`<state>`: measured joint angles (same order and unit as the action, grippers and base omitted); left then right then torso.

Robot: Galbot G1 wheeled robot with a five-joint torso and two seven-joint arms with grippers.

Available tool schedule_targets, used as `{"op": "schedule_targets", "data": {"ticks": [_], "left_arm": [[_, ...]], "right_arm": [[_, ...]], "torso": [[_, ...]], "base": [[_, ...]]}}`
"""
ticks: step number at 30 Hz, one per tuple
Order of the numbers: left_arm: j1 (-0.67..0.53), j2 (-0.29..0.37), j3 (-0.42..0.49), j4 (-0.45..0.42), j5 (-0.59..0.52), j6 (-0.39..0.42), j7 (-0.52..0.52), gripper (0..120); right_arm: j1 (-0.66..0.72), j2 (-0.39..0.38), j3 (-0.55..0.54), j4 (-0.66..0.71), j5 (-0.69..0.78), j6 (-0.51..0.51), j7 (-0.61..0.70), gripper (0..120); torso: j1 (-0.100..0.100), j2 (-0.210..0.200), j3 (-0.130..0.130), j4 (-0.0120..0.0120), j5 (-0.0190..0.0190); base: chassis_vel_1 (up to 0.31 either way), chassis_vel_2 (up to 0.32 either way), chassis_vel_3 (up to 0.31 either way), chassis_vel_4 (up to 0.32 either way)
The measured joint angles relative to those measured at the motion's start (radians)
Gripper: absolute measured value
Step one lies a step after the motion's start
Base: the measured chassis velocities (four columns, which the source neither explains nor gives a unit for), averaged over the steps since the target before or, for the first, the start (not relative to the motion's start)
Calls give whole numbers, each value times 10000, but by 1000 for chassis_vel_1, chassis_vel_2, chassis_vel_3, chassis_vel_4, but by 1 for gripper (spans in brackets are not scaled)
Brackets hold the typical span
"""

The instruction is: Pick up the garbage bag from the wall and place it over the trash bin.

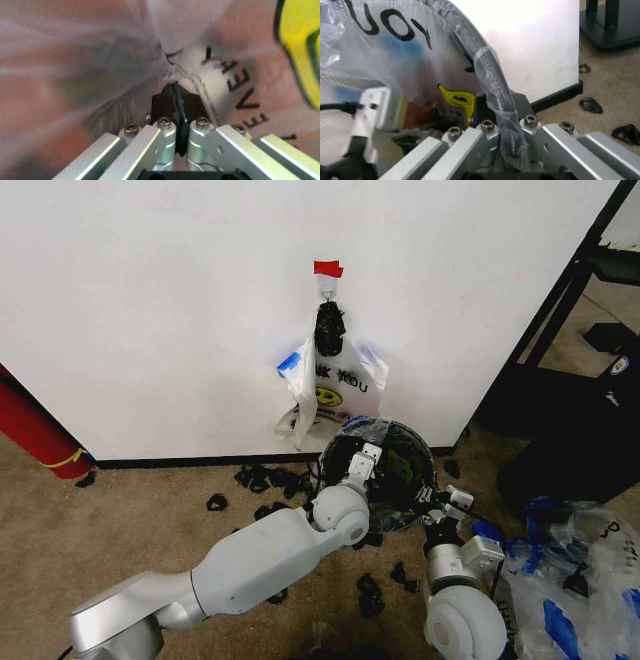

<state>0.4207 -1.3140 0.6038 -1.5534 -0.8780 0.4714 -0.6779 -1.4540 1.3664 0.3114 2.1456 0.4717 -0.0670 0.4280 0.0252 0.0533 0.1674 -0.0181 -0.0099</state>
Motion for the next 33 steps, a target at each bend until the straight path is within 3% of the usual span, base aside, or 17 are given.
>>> {"op": "schedule_targets", "data": {"ticks": [6,13,18,24,33], "left_arm": [[47,-78,57,116,-55,60,26,0],[435,523,-190,-1368,-578,-273,-263,0],[731,1109,-512,-2259,-246,-790,-256,0],[774,1051,-811,-2102,532,-1758,-124,0],[752,762,-577,-1915,819,-1947,108,0]], "right_arm": [[14,-2,1,-1,0,-1,-6,0],[154,-7,101,-179,143,-2,25,0],[319,-10,143,-313,350,-47,103,0],[322,33,82,-377,337,-57,106,0],[265,25,95,-358,317,-64,107,0]], "torso": [[0,0,0,-1,0],[0,0,0,0,-2],[0,0,-1,3,-2],[0,0,-1,1,-2],[0,0,-1,0,0]], "base": [[0,0,0,0],[0,0,0,0],[0,0,0,0],[0,0,0,0],[0,0,0,0]]}}
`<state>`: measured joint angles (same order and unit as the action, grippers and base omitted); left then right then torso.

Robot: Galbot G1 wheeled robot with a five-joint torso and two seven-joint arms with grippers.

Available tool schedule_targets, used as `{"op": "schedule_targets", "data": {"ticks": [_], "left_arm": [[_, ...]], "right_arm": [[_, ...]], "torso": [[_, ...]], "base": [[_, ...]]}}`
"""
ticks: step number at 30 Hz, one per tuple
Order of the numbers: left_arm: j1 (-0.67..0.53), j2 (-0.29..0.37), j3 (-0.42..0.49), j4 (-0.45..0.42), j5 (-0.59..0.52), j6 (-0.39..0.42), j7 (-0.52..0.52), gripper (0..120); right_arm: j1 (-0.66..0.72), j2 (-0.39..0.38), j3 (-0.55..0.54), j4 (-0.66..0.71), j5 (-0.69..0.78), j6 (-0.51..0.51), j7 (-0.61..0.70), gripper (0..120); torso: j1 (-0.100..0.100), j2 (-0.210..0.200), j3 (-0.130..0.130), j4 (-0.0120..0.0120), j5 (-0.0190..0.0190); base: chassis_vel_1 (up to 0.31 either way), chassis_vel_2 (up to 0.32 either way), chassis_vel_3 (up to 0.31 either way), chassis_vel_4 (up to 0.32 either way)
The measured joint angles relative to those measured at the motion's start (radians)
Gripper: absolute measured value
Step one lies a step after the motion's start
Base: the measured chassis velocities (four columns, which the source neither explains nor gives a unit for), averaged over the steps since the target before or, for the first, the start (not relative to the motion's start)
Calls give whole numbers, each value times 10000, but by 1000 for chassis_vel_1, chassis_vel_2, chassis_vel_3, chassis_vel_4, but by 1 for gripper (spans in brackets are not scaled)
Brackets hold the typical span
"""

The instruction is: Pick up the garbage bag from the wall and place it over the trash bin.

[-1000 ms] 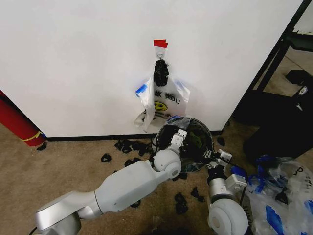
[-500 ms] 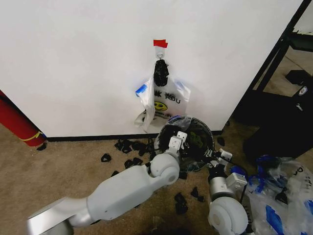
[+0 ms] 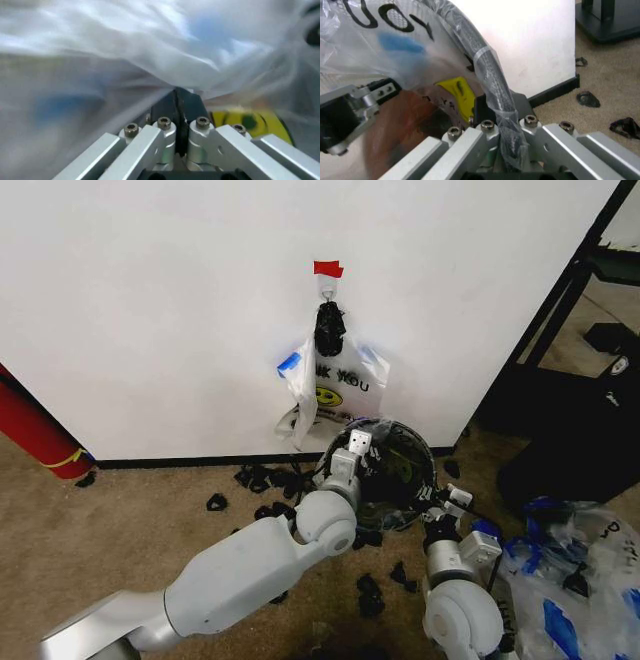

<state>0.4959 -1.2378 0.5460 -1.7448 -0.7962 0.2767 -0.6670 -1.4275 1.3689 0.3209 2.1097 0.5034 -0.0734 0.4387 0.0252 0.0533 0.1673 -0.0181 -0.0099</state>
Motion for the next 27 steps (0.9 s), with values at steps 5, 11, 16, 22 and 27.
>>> {"op": "schedule_targets", "data": {"ticks": [5,11,16,22,27], "left_arm": [[-144,-249,127,331,90,30,99,0],[-392,-533,225,958,75,92,186,0],[-447,-657,367,1454,59,164,285,0],[-514,-838,424,1902,59,126,376,0],[-595,-1033,490,2232,71,90,426,0]], "right_arm": [[-48,-11,24,65,-8,-1,0,0],[-64,-46,33,110,-10,-6,1,0],[-90,-59,29,181,-12,-11,4,0],[-108,-90,7,221,-9,-29,4,0],[-136,-129,-57,220,115,-121,6,0]], "torso": [[0,0,0,0,0],[0,0,1,0,0],[0,0,1,0,0],[0,0,1,1,0],[0,0,0,0,0]], "base": [[0,0,0,0],[0,0,0,0],[0,0,0,0],[0,0,0,0],[0,0,0,0]]}}
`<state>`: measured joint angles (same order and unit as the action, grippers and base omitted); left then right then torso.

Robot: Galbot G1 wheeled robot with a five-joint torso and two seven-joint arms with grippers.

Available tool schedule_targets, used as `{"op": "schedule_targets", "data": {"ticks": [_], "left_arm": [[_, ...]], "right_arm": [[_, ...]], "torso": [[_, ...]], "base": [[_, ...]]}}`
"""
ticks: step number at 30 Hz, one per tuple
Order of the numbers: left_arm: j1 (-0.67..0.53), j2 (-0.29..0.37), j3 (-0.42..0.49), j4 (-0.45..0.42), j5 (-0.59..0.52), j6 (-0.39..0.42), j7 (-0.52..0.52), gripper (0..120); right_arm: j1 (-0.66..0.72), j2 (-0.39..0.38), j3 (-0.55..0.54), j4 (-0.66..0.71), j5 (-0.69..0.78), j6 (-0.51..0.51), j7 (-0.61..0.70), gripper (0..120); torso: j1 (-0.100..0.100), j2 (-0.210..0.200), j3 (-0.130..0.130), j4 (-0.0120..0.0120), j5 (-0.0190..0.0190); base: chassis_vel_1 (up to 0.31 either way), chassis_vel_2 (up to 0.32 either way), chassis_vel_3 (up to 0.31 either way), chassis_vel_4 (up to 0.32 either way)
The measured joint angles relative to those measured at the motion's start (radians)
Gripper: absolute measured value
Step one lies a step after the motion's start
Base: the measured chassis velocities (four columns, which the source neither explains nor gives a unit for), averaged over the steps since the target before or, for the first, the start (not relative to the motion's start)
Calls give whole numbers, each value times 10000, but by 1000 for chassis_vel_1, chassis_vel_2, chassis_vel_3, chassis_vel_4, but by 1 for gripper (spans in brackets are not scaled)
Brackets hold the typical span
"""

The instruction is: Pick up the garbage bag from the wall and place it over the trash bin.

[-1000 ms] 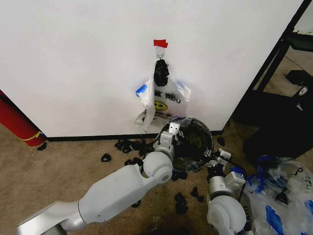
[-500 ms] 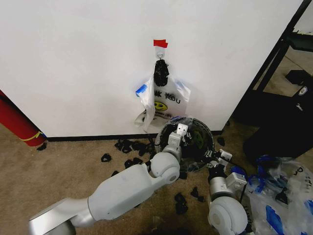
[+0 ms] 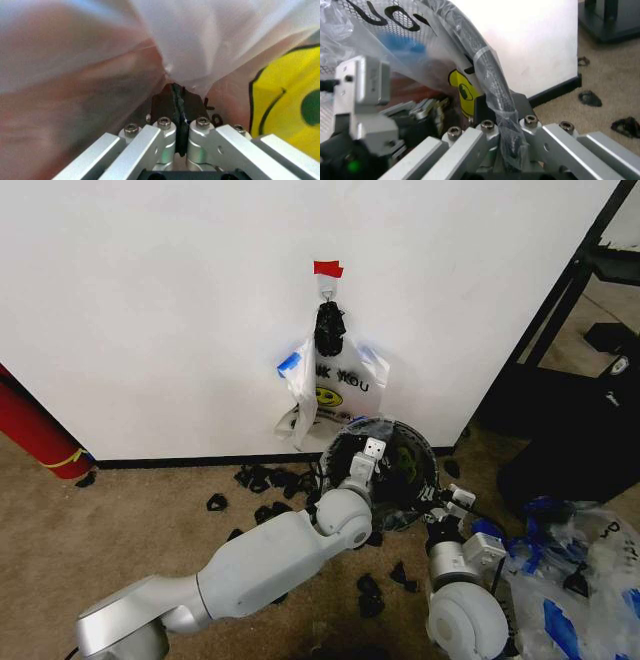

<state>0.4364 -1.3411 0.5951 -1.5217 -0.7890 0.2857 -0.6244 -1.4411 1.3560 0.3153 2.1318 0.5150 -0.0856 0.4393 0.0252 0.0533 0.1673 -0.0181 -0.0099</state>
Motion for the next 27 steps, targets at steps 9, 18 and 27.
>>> {"op": "schedule_targets", "data": {"ticks": [9,18,27], "left_arm": [[-70,-157,99,620,59,171,28,0],[-180,-180,197,873,44,546,-167,0],[-435,-127,442,884,-192,1042,-178,0]], "right_arm": [[-64,-78,-79,91,228,-125,22,0],[-139,-105,-97,207,171,-128,-21,0],[-195,-104,-146,147,-244,-1,-203,0]], "torso": [[0,0,0,1,-2],[0,0,0,1,-1],[0,0,0,0,-1]], "base": [[0,0,0,0],[0,0,0,0],[0,0,0,0]]}}
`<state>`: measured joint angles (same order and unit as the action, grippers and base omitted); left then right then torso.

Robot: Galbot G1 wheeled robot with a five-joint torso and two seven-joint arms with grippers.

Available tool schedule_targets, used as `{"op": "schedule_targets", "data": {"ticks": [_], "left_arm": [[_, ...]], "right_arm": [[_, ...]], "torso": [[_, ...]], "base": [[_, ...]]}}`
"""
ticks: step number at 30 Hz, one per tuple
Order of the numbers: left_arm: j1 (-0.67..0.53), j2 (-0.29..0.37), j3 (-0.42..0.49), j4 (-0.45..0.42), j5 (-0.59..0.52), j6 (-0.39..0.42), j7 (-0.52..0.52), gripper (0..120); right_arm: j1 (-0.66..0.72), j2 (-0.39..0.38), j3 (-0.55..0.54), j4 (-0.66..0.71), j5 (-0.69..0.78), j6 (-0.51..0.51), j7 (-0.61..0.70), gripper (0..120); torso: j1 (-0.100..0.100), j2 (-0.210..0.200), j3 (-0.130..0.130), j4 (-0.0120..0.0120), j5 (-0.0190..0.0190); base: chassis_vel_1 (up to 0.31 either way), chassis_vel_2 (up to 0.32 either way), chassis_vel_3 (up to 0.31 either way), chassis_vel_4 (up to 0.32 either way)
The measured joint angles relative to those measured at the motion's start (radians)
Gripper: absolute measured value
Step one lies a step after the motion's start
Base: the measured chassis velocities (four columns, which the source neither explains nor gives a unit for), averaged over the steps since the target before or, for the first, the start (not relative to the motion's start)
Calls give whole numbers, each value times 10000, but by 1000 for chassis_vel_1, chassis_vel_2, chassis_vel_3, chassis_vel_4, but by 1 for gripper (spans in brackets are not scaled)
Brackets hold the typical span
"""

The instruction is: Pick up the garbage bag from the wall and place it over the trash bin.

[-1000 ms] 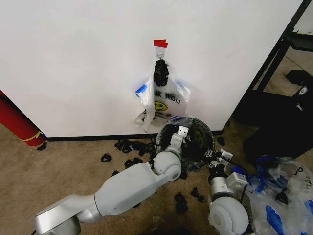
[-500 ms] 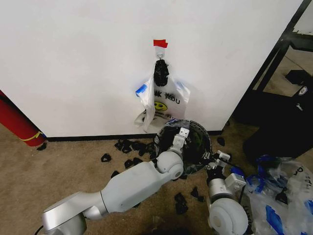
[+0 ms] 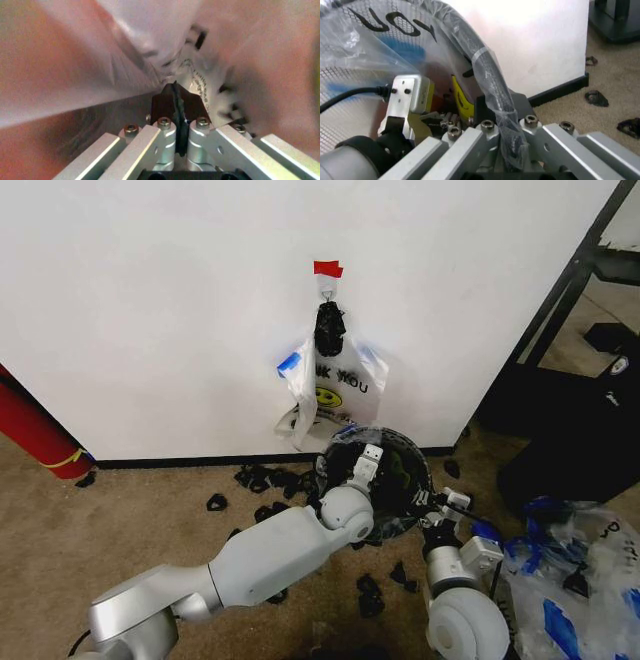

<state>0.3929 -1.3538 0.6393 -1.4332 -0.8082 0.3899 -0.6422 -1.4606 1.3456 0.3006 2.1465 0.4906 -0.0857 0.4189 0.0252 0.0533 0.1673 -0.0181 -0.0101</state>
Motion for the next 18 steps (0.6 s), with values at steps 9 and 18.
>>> {"op": "schedule_targets", "data": {"ticks": [9,18], "left_arm": [[-119,639,263,-1460,-1025,-122,287,0],[212,1611,0,-3486,-2027,-52,280,0]], "right_arm": [[274,148,43,-577,16,69,60,0],[464,236,154,-963,375,41,240,0]], "torso": [[0,0,0,0,0],[0,0,0,-1,0]], "base": [[0,0,0,0],[0,0,0,0]]}}
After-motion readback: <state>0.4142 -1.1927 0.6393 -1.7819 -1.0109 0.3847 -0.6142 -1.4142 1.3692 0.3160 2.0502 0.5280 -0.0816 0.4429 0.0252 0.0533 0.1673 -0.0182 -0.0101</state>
